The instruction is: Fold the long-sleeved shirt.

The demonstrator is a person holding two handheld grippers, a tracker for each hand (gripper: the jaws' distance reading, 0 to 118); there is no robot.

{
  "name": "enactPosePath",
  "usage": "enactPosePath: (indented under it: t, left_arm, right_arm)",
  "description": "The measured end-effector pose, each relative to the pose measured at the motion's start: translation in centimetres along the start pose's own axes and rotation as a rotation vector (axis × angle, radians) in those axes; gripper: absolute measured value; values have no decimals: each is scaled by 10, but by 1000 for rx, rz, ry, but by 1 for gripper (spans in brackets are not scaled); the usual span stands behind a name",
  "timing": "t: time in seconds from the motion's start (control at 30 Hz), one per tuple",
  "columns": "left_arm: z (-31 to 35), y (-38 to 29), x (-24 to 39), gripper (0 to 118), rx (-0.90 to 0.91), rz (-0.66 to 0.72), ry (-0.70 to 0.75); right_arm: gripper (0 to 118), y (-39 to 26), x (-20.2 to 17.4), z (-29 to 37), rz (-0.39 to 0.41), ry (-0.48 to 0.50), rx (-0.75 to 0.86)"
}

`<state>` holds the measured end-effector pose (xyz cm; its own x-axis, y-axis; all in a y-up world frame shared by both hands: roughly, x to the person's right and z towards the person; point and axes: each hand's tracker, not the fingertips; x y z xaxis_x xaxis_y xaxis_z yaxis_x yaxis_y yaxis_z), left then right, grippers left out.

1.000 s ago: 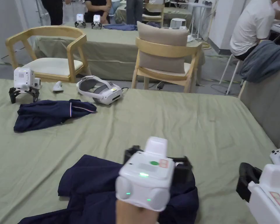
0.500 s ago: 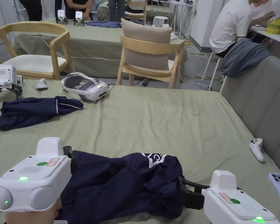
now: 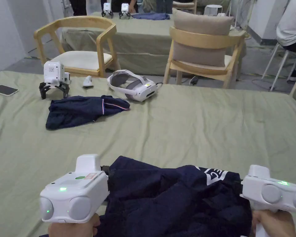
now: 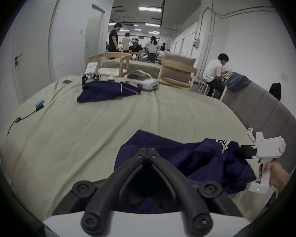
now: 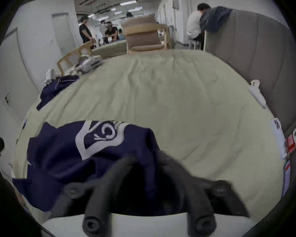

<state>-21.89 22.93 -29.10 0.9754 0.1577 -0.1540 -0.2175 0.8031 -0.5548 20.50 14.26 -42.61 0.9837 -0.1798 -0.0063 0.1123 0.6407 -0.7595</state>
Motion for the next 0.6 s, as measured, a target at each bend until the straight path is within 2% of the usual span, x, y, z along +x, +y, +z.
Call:
enactPosePath:
  t: [0.03, 0.07, 0.1, 0.13, 0.17, 0.2, 0.23, 0.33, 0.4, 0.43, 0.47, 0.53, 0.57, 0.6]
  left_arm:
    - [-6, 0, -6, 23, -11, 0, 19]
    - [-12, 1, -11, 52, -28, -4, 40]
    - [-29, 6, -21, 86, -75, -7, 59]
    - [-39, 9, -27, 111, -106, 5, 68]
    - [-54, 12, -33, 108, -152, 23, 81]
    - [-65, 15, -40, 108, -98, 13, 84]
    - [-78, 21, -44, 109, -128, 60, 46]
    - [-116, 23, -48, 108, -311, 95, 56]
    - [-120, 17, -41, 107, -427, 112, 43]
    - [-121, 12, -38, 98, -442, 122, 2]
    - [-123, 6, -35, 83, -450, 113, 5]
    - [-107, 7, -18, 39, -471, 156, -9]
    - [-104, 4, -16, 30, -461, 192, -16]
    - [-95, 4, -13, 16, -428, 210, -49]
  right_arm:
    - [5, -4, 0, 11, -36, 32, 56]
    - [5, -6, 2, 15, -40, 59, 68]
    - [4, -6, 4, 18, -26, 67, 67]
    - [4, -6, 5, 21, -12, 64, 74]
    - [4, -8, 4, 24, -1, 61, 81]
    - [4, -7, 6, 27, 5, 69, 84]
    - [4, -6, 7, 29, 10, 79, 91]
    - [4, -2, 2, 28, 36, 75, 95]
    - [4, 0, 0, 24, 57, 69, 95]
    - [4, 1, -1, 21, 63, 65, 92]
    - [4, 1, -1, 19, 64, 65, 89]
    - [4, 0, 2, 17, 59, 65, 81]
    - [4, 0, 0, 17, 55, 65, 79]
    - [4, -1, 1, 18, 52, 68, 79]
